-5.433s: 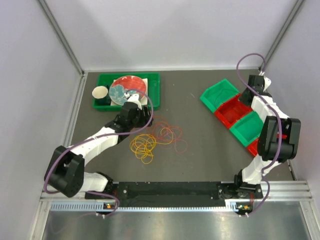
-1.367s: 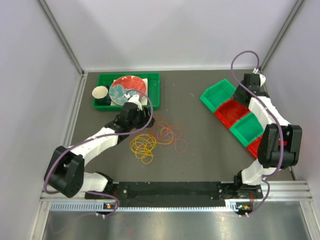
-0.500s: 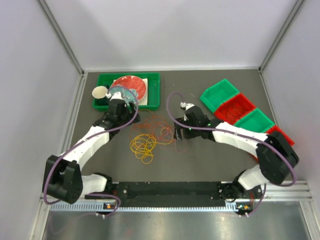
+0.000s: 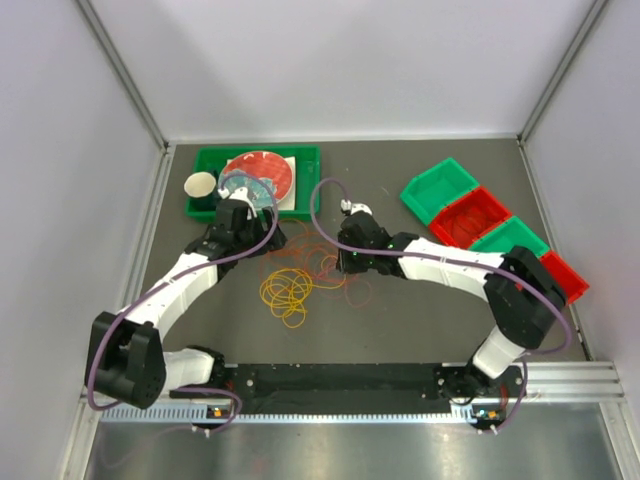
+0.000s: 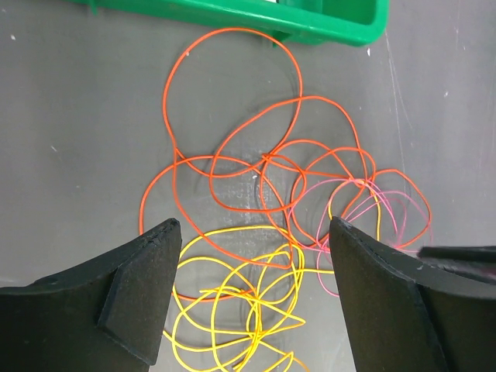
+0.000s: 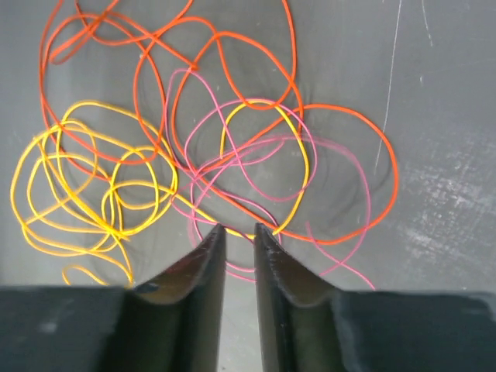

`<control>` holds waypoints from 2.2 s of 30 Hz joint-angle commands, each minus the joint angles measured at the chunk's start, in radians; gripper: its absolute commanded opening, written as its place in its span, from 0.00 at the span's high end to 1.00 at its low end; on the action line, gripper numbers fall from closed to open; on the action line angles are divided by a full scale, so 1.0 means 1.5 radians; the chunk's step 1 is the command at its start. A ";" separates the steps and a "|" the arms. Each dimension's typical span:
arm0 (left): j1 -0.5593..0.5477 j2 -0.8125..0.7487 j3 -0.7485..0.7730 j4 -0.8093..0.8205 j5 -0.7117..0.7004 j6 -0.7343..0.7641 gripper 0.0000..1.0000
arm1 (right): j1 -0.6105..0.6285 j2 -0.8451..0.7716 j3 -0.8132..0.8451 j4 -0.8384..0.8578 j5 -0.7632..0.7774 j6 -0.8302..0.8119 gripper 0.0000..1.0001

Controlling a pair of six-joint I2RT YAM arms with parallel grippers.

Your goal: Untangle the cables

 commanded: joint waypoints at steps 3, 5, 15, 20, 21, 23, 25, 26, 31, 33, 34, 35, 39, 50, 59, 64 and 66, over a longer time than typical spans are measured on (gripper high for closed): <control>0.001 0.000 0.006 0.020 0.030 0.008 0.19 | 0.011 0.040 0.060 -0.013 0.034 0.005 0.60; 0.000 0.003 0.003 0.025 0.037 0.006 0.19 | 0.012 0.051 0.066 -0.017 0.028 0.003 0.50; 0.000 0.008 0.001 0.032 0.044 0.005 0.19 | 0.015 0.113 0.101 -0.002 0.027 -0.001 0.56; 0.000 0.004 -0.005 0.040 0.048 0.004 0.19 | 0.015 0.129 0.130 -0.013 0.035 -0.017 1.00; 0.000 0.006 -0.004 0.042 0.049 0.003 0.19 | 0.015 0.130 0.138 -0.022 0.037 -0.021 1.00; 0.000 0.010 -0.003 0.043 0.052 0.002 0.19 | 0.015 0.117 0.145 -0.043 0.047 -0.029 1.00; 0.000 0.015 0.002 0.042 0.055 0.003 0.19 | 0.015 0.069 0.139 -0.048 0.069 -0.036 1.00; 0.000 0.016 0.003 0.042 0.055 0.004 0.19 | 0.015 0.049 0.131 -0.060 0.081 -0.040 1.00; 0.000 0.015 0.004 0.046 0.046 0.003 0.19 | 0.014 -0.114 0.129 -0.094 0.176 -0.086 1.00; 0.000 0.014 0.000 0.048 0.041 0.000 0.19 | 0.012 -0.147 0.155 -0.118 0.195 -0.106 1.00; 0.000 0.016 -0.001 0.051 0.038 -0.002 0.19 | 0.011 -0.173 0.168 -0.127 0.203 -0.127 1.00; 0.000 0.017 -0.003 0.053 0.040 -0.003 0.19 | 0.008 -0.183 0.199 -0.139 0.213 -0.135 1.00; 0.000 0.018 -0.007 0.061 0.051 -0.012 0.19 | 0.007 -0.226 0.260 -0.174 0.246 -0.175 1.00; 0.000 0.012 -0.011 0.063 0.069 -0.021 0.19 | -0.073 -0.298 0.299 -0.190 0.332 -0.231 1.00; 0.000 0.014 -0.022 0.083 0.095 -0.037 0.19 | -0.261 -0.249 0.233 -0.159 0.244 -0.196 1.00; 0.000 0.030 -0.005 0.072 0.111 -0.038 0.20 | -0.308 -0.173 0.267 -0.119 0.247 -0.212 1.00; 0.000 0.026 0.001 0.068 0.108 -0.035 0.20 | -0.330 -0.123 0.299 -0.117 0.242 -0.218 1.00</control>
